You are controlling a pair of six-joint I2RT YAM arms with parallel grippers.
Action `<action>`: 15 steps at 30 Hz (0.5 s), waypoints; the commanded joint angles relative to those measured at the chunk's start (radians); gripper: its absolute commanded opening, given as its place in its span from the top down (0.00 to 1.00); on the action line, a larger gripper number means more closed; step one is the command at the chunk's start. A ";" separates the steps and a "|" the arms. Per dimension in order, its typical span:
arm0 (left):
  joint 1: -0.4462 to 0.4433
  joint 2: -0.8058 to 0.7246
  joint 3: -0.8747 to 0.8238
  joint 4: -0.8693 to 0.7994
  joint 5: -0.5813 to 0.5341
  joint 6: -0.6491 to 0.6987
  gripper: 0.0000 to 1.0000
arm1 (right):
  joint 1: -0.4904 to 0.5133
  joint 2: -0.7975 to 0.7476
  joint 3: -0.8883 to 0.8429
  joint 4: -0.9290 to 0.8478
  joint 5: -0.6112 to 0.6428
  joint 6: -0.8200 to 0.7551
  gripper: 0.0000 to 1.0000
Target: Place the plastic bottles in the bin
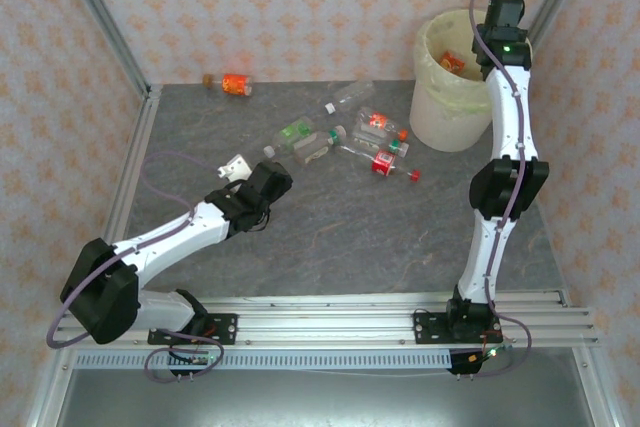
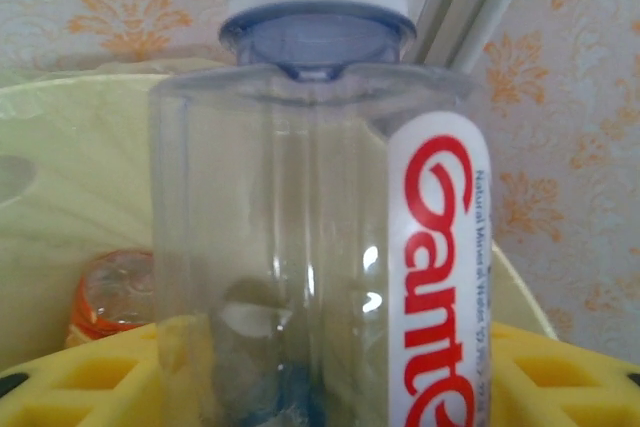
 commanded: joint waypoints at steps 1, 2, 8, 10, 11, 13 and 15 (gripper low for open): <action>0.010 0.012 0.023 -0.007 -0.003 0.019 0.00 | -0.001 -0.009 -0.007 0.025 0.053 0.004 0.35; 0.010 0.013 0.025 -0.006 -0.003 0.019 0.00 | -0.002 -0.011 -0.008 0.024 0.052 0.010 0.34; 0.014 0.028 0.037 -0.006 0.011 0.030 0.00 | -0.002 -0.033 -0.009 0.009 0.043 0.034 0.25; 0.014 0.033 0.038 0.000 0.017 0.035 0.00 | -0.002 -0.047 -0.019 0.009 0.031 0.040 0.23; 0.015 0.035 0.039 0.004 0.022 0.037 0.00 | -0.002 -0.056 -0.023 0.008 0.025 0.043 0.22; 0.016 0.040 0.041 0.015 0.035 0.050 0.00 | -0.002 -0.073 -0.032 0.002 0.009 0.057 0.21; 0.019 0.047 0.044 0.027 0.050 0.068 0.00 | -0.003 -0.093 -0.043 -0.001 -0.006 0.070 0.20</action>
